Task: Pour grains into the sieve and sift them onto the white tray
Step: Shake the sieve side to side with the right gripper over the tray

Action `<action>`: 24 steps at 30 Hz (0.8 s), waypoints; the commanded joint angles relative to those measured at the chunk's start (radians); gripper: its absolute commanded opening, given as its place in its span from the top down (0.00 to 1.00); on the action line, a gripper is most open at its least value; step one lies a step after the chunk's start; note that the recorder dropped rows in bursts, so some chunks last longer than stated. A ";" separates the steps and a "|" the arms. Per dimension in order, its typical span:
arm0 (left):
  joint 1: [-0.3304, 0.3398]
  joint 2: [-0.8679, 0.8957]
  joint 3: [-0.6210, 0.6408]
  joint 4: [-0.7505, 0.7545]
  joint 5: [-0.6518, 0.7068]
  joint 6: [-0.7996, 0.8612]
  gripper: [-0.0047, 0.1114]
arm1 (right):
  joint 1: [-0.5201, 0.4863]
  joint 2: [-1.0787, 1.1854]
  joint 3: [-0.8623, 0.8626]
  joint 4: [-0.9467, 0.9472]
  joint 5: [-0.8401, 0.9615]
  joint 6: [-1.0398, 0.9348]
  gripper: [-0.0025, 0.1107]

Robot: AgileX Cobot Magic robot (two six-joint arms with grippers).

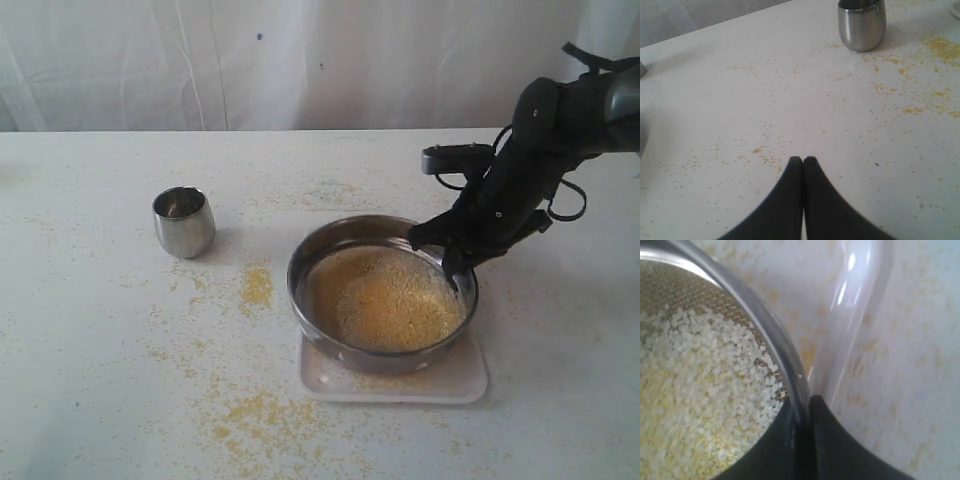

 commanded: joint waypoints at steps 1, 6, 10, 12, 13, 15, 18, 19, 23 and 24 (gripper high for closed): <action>-0.009 -0.005 0.003 -0.003 -0.003 -0.001 0.96 | -0.014 -0.022 -0.006 0.017 0.003 0.105 0.98; -0.009 -0.005 0.003 -0.003 -0.003 -0.001 0.96 | -0.011 -0.007 -0.001 0.015 -0.093 0.035 0.98; -0.009 -0.005 0.003 -0.003 -0.003 -0.001 0.96 | -0.014 -0.020 0.003 0.030 0.134 0.124 0.98; -0.009 -0.005 0.003 -0.003 -0.003 -0.001 0.96 | -0.003 -0.023 0.011 0.029 0.115 0.034 0.98; -0.009 -0.005 0.003 -0.003 -0.003 -0.001 0.96 | -0.003 -0.018 0.011 0.024 0.059 0.006 0.98; -0.009 -0.005 0.003 -0.003 -0.003 -0.001 0.96 | -0.009 -0.011 0.009 0.015 -0.094 0.027 0.98; -0.009 -0.005 0.003 -0.003 -0.003 -0.001 0.96 | -0.016 -0.021 -0.009 0.026 0.077 0.128 0.98; -0.009 -0.005 0.003 -0.003 -0.003 -0.001 0.96 | -0.016 -0.021 -0.009 0.026 0.148 0.109 0.98; -0.009 -0.005 0.003 -0.003 -0.003 -0.001 0.96 | -0.007 -0.019 -0.013 0.023 0.043 -0.035 0.98; -0.009 -0.005 0.003 -0.003 -0.003 -0.001 0.96 | -0.009 -0.017 -0.024 0.011 -0.009 -0.010 0.98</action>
